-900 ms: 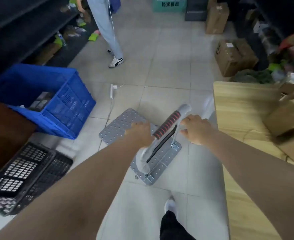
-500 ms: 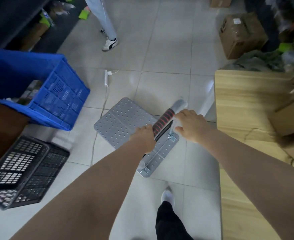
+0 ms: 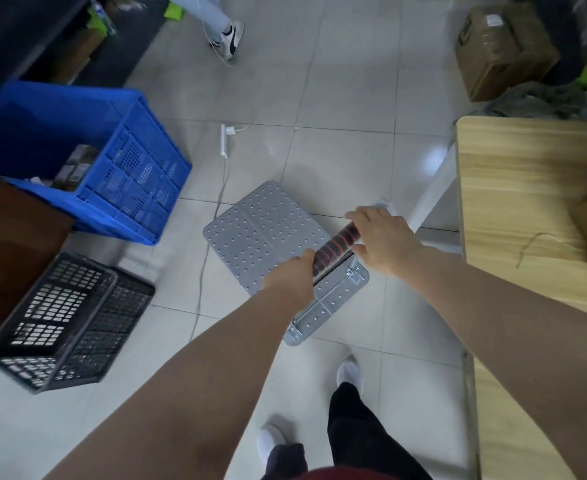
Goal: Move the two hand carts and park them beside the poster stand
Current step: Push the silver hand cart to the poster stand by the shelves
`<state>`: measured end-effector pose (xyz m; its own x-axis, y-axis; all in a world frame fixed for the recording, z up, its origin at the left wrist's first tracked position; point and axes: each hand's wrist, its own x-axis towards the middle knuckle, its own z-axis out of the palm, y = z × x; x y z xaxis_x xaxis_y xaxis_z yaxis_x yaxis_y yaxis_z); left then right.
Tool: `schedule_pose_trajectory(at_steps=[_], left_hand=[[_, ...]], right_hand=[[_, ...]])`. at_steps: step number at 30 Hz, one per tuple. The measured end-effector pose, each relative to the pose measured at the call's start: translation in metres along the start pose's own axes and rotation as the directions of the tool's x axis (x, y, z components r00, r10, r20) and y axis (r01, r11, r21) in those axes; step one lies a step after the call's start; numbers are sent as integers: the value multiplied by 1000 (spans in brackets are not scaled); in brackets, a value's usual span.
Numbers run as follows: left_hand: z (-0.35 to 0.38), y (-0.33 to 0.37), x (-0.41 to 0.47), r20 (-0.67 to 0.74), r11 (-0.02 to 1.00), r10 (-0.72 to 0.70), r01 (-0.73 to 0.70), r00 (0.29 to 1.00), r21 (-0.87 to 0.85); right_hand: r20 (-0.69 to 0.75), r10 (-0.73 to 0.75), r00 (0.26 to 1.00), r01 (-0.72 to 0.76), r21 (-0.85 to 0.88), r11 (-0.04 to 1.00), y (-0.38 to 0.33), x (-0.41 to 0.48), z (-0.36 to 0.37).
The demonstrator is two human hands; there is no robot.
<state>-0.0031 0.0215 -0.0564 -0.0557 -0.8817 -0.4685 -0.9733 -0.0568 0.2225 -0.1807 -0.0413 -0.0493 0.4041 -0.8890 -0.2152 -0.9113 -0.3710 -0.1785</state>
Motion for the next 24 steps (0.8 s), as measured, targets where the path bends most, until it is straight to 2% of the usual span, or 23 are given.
schedule_pose_trajectory(at_steps=[5, 9, 16, 21, 24], left_hand=[[13, -35, -42, 21, 1000, 22, -22, 1000, 20], [26, -67, -76, 35, 999, 39, -40, 999, 17], [54, -136, -131, -41, 991, -1, 7, 999, 132], [62, -184, -152, -132, 976, -53, 80, 990, 203], [57, -211, -153, -138, 970, -62, 93, 989, 226]], right_hand=[[92, -11, 996, 13, -21, 1000, -42, -23, 26], [103, 6, 995, -7, 15, 1000, -67, -49, 47], [156, -32, 987, 28, 25, 999, -133, -89, 76], [125, -70, 990, 60, 79, 995, -183, -105, 97], [92, -83, 992, 77, 68, 995, -210, -104, 105]])
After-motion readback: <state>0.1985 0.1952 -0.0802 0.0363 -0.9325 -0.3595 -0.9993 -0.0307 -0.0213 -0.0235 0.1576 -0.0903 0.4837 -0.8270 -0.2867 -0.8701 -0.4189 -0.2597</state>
